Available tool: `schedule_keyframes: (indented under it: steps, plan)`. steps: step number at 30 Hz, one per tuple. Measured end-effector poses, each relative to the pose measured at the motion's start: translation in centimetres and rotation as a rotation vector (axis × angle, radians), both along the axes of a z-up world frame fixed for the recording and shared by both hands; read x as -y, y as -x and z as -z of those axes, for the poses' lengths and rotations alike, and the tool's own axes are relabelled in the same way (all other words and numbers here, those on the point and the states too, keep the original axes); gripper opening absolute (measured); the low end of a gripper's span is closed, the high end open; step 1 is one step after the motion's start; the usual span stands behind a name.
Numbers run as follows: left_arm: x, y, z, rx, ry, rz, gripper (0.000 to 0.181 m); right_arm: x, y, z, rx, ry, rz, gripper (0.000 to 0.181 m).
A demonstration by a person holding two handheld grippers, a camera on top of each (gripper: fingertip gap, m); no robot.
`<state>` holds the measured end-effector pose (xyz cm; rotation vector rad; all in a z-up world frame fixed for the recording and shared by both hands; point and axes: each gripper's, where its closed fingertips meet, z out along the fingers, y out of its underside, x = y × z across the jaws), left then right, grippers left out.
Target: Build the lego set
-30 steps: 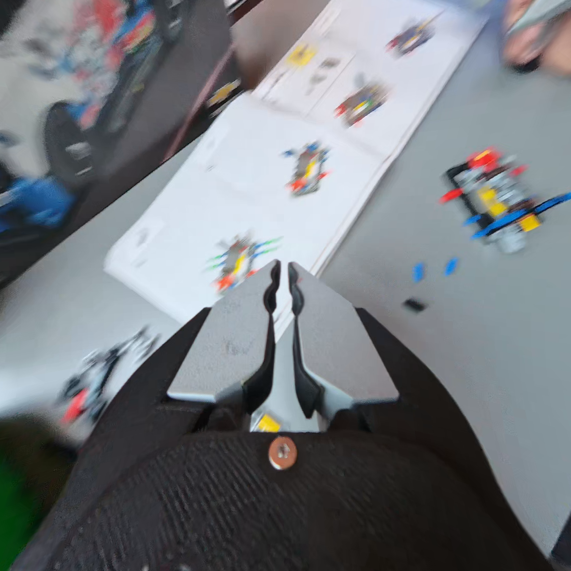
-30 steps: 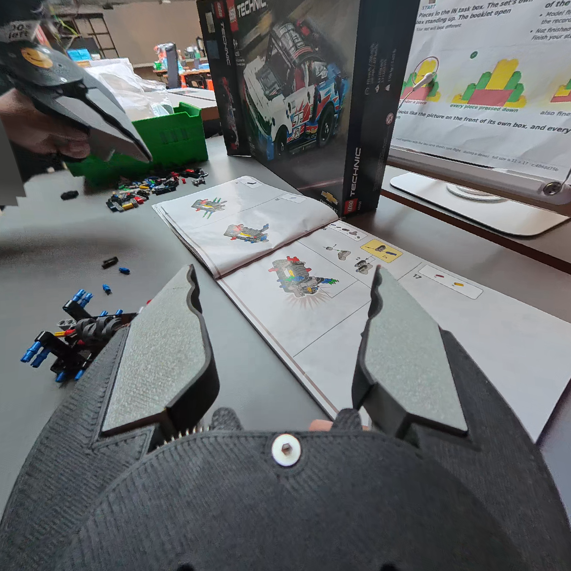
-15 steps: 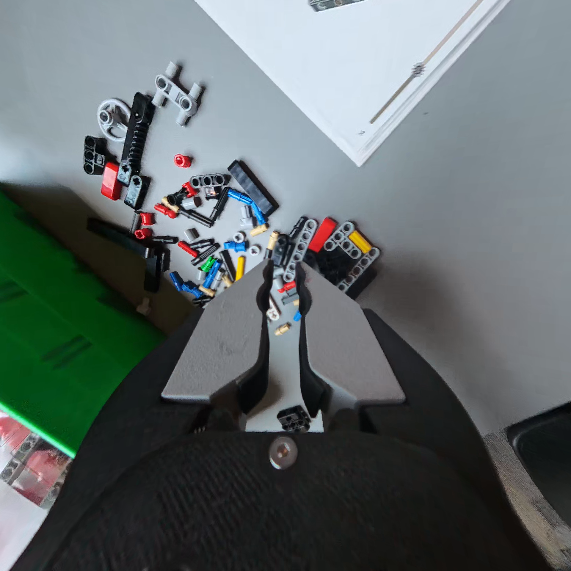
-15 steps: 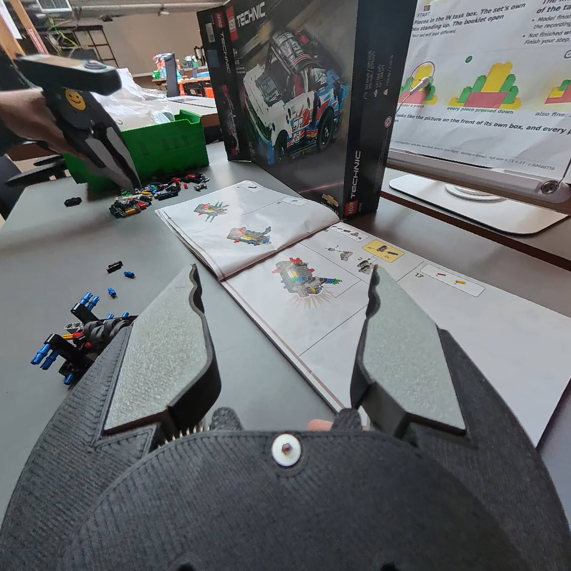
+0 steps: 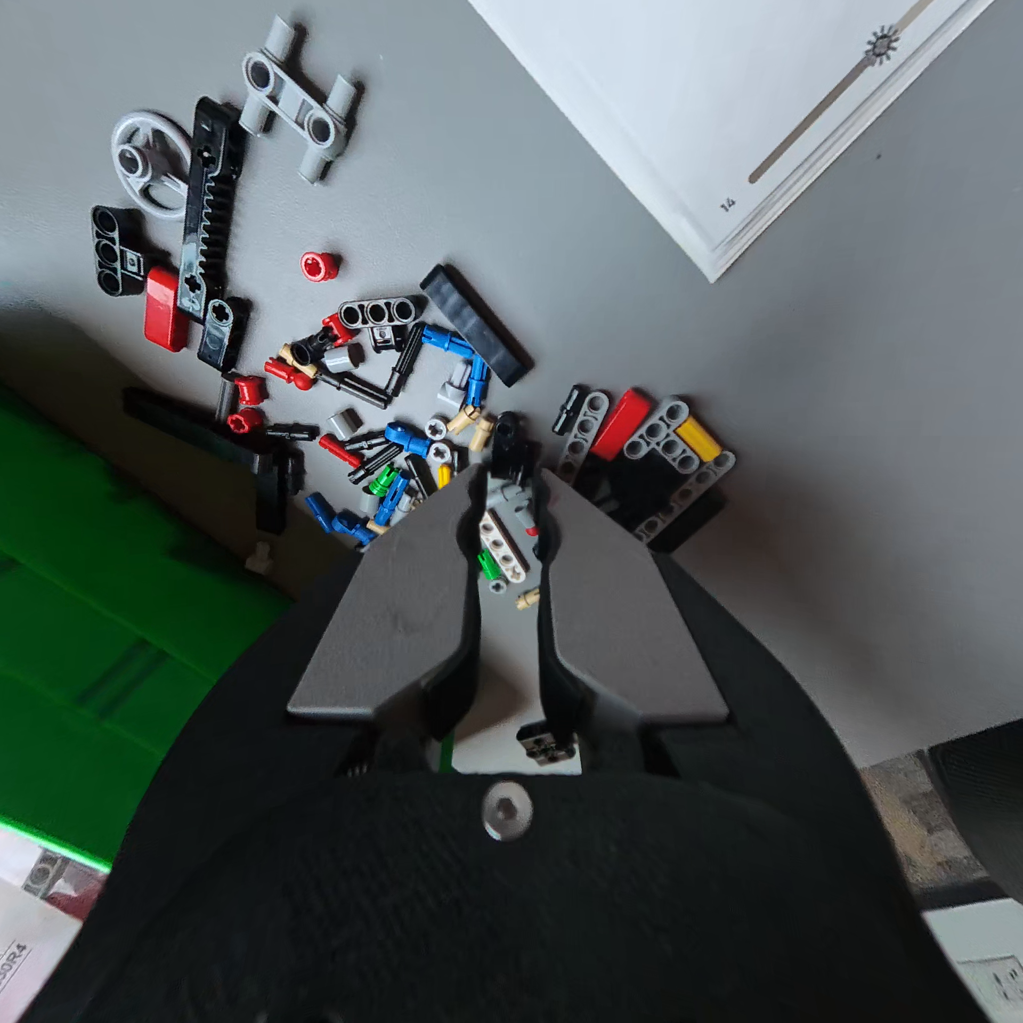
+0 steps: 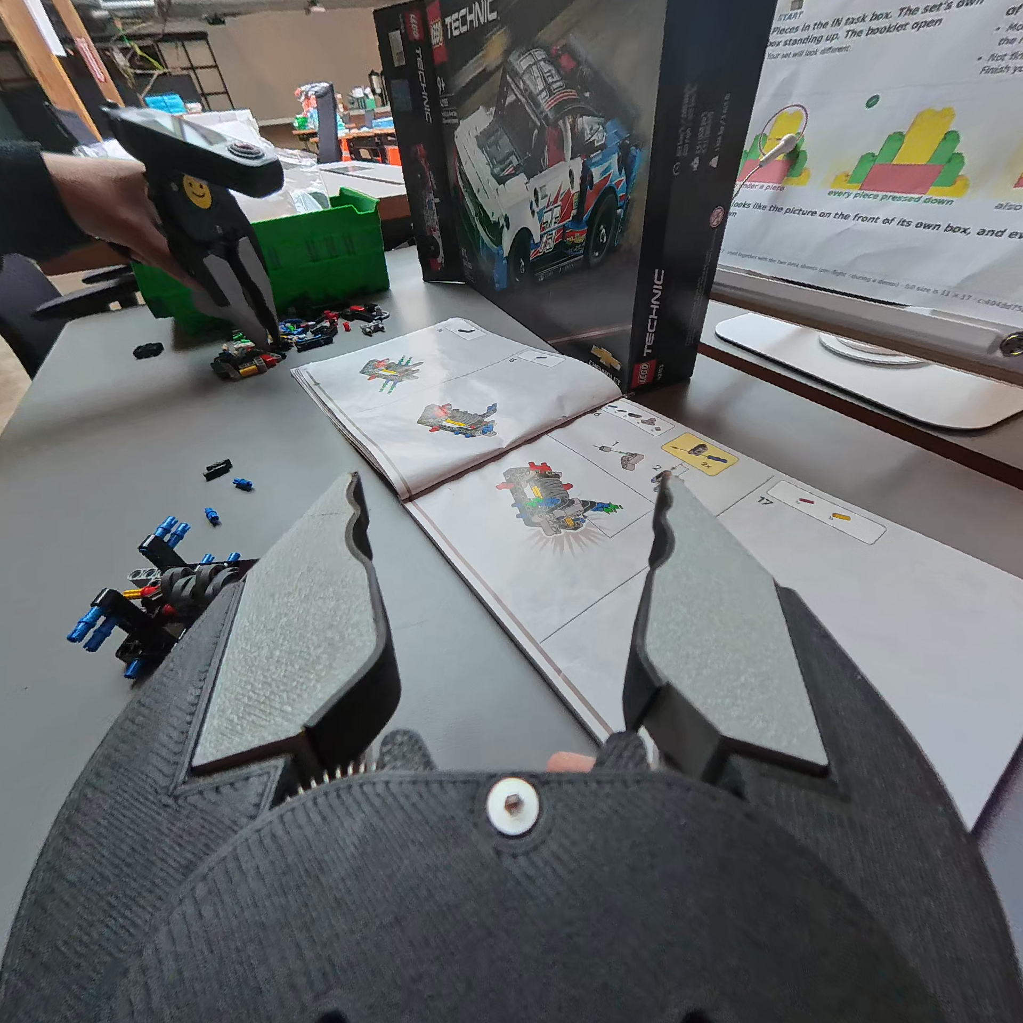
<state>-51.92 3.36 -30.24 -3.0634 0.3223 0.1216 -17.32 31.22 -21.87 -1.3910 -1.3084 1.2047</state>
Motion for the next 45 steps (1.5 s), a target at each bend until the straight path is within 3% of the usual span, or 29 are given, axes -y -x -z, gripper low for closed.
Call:
schedule_keyframes:
  steps: [11,24,36,39,45]
  plan:
    - [-1.7,0.7,-0.8,-0.022,-0.059,0.009,0.016,0.2,0.1,0.1,0.009,-0.008,-0.008,0.098]
    - [-0.9,0.2,-0.1,0.004,-0.006,0.002,0.01,0.2,0.0,-0.1,0.002,-0.014,-0.005,0.096]
    - [-1.4,-0.4,-2.0,-0.013,-0.045,0.007,0.005,0.5,0.1,0.0,0.014,-0.03,-0.012,0.095]
    - [-2.6,-2.8,-3.5,0.016,-0.099,0.058,0.005,0.4,0.0,0.0,0.012,-0.029,-0.01,0.094]
    - [-5.2,-12.9,-4.4,0.083,-0.146,0.326,0.005,0.5,0.1,0.1,0.018,-0.03,-0.013,0.094]
